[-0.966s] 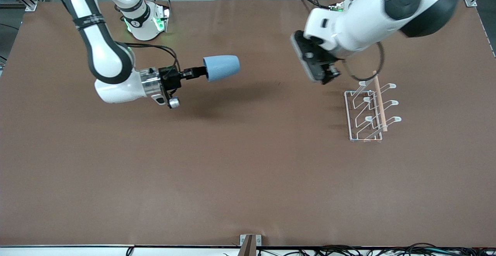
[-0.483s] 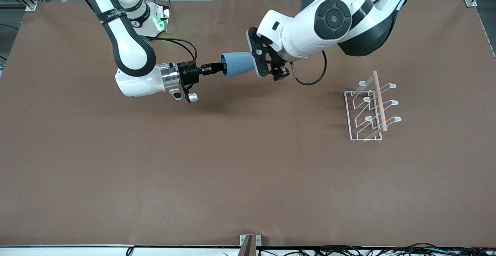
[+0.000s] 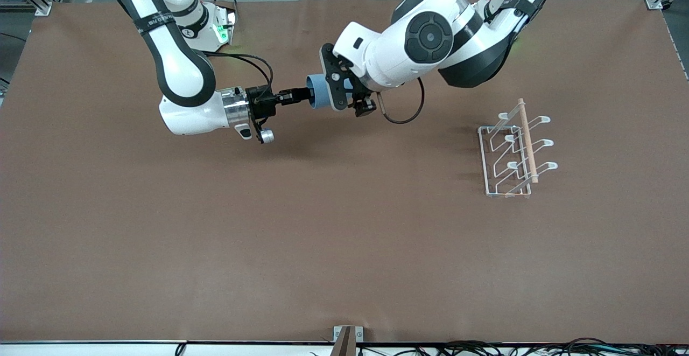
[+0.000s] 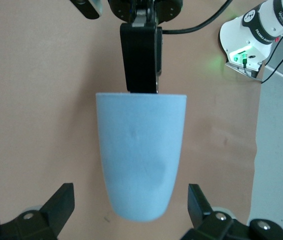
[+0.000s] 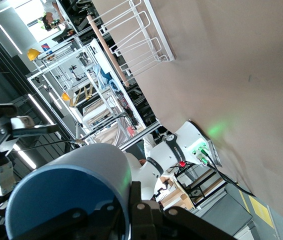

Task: Hang cup on cup holder
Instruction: 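Grasp the blue cup's base with the left gripper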

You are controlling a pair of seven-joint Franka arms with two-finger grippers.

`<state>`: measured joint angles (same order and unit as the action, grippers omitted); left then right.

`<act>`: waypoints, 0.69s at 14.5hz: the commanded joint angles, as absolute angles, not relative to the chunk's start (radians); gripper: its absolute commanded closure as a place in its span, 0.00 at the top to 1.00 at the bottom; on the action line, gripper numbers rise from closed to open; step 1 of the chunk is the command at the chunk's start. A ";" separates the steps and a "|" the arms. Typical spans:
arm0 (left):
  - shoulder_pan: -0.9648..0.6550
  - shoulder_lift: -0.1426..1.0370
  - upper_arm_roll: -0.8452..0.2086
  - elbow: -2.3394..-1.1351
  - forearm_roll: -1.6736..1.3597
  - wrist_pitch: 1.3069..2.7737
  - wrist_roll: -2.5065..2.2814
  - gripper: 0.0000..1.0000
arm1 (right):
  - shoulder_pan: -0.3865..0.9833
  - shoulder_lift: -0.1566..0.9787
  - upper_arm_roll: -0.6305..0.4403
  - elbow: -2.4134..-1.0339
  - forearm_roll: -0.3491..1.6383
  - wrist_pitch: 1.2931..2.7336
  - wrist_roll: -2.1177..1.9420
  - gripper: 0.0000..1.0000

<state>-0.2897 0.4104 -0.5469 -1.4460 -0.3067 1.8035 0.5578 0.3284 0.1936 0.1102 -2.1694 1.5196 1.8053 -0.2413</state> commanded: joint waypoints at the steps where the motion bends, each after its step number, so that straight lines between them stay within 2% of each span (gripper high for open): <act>1: -0.308 0.446 -0.548 -1.428 -0.310 1.830 0.571 1.00 | 0.331 0.184 0.109 -2.181 1.558 1.802 -0.250 0.01; 7: -0.325 0.468 -0.548 -1.445 -0.318 1.845 0.561 1.00 | 0.331 0.184 0.109 -2.181 1.571 1.804 -0.252 0.01; 8: -0.333 0.469 -0.548 -1.445 -0.319 1.848 0.561 0.97 | 0.333 0.184 0.109 -2.181 1.572 1.804 -0.252 0.01; 9: -0.340 0.471 -0.548 -1.451 -0.321 1.862 0.566 0.87 | 0.334 0.184 0.109 -2.181 1.572 1.804 -0.252 0.01; 10: -0.342 0.475 -0.548 -1.463 -0.319 1.870 0.568 0.83 | 0.334 0.184 0.109 -2.181 1.572 1.804 -0.252 0.01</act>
